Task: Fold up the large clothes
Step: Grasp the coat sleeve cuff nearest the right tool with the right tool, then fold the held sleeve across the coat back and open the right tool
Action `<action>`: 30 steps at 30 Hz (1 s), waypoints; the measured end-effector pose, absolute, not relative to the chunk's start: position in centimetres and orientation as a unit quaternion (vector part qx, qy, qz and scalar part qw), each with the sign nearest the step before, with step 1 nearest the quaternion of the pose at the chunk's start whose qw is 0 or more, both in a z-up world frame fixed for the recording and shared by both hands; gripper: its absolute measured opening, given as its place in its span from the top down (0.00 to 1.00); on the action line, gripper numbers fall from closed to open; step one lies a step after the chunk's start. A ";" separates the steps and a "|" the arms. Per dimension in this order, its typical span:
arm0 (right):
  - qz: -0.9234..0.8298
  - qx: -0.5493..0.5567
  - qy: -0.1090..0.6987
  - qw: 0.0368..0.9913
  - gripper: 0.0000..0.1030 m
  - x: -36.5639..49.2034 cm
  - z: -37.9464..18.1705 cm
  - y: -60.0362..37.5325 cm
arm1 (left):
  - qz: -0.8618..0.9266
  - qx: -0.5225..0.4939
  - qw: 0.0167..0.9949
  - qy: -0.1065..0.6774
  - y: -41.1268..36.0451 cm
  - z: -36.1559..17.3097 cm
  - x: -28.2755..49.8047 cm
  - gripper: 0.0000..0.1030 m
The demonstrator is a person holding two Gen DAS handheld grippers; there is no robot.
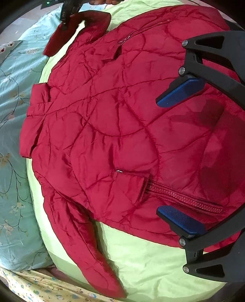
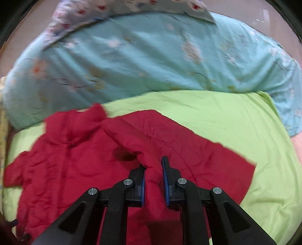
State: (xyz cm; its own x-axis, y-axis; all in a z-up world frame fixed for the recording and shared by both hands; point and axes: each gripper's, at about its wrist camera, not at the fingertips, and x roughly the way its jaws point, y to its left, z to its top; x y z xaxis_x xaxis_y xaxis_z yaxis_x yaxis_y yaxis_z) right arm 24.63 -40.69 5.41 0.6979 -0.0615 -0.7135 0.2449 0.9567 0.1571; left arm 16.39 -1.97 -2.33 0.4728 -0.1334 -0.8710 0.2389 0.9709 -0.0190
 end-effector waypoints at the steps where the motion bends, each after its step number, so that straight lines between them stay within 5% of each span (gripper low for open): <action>1: -0.069 0.123 0.376 0.916 0.86 24.6 5.6 -39.9 | -0.109 0.050 0.856 0.502 -1.9 -2.3 16.3 0.00; 17: 0.157 0.122 0.430 0.881 0.86 27.7 0.1 -22.0 | -0.181 -0.079 0.840 0.505 2.2 -0.8 18.0 0.00; 30: 0.215 0.086 0.450 0.862 0.79 27.1 -2.4 -18.3 | -0.273 -0.201 0.772 0.537 0.9 -2.4 31.1 0.00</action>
